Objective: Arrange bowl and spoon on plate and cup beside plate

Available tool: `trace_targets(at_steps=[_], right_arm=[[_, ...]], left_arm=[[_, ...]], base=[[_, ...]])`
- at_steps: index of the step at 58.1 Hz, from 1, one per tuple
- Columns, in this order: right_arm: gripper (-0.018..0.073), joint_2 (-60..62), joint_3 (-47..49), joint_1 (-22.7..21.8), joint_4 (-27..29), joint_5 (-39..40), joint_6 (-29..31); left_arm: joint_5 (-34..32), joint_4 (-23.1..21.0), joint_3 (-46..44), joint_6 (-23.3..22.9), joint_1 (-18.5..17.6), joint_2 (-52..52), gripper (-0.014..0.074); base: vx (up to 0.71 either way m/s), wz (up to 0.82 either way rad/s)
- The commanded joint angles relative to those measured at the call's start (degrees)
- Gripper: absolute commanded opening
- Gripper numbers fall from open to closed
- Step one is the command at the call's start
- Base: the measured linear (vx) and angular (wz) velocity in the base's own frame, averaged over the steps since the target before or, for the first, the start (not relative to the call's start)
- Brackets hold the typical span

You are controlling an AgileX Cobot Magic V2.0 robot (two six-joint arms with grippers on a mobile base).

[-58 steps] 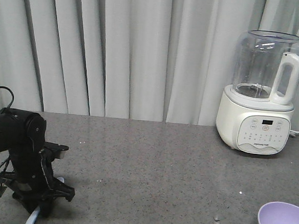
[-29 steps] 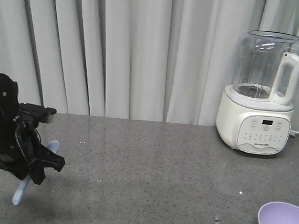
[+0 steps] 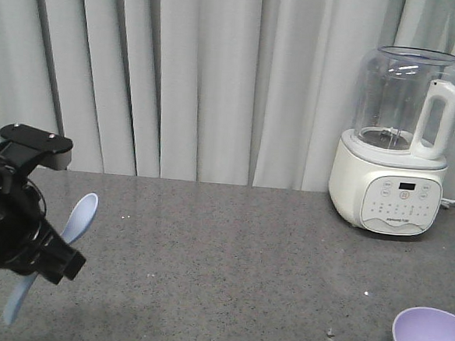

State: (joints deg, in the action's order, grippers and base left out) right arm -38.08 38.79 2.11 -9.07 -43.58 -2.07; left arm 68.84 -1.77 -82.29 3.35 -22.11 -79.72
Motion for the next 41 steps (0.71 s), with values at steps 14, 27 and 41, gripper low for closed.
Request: trace_targets(at_steps=[14,27,41], right_arm=[[0.0540,-0.22,1.83,-0.37,-0.74,5.34,0.37],[0.0540,-5.02,4.66,-0.56,-1.96,2.60,-2.27],[0.0540,-19.91,16.07,-0.99,-3.60,-6.89,-4.64]], left_arm=[[-12.41,-0.57,14.84,1.76,-1.87,14.74,0.0146],[-13.63,-0.53,16.32,1.76,-1.87,16.13,0.0146],[-13.29,-0.53,16.32,1.75,-1.87,16.13,0.0146]], base=[[0.00,0.00],[0.00,0.00],[0.00,0.00]])
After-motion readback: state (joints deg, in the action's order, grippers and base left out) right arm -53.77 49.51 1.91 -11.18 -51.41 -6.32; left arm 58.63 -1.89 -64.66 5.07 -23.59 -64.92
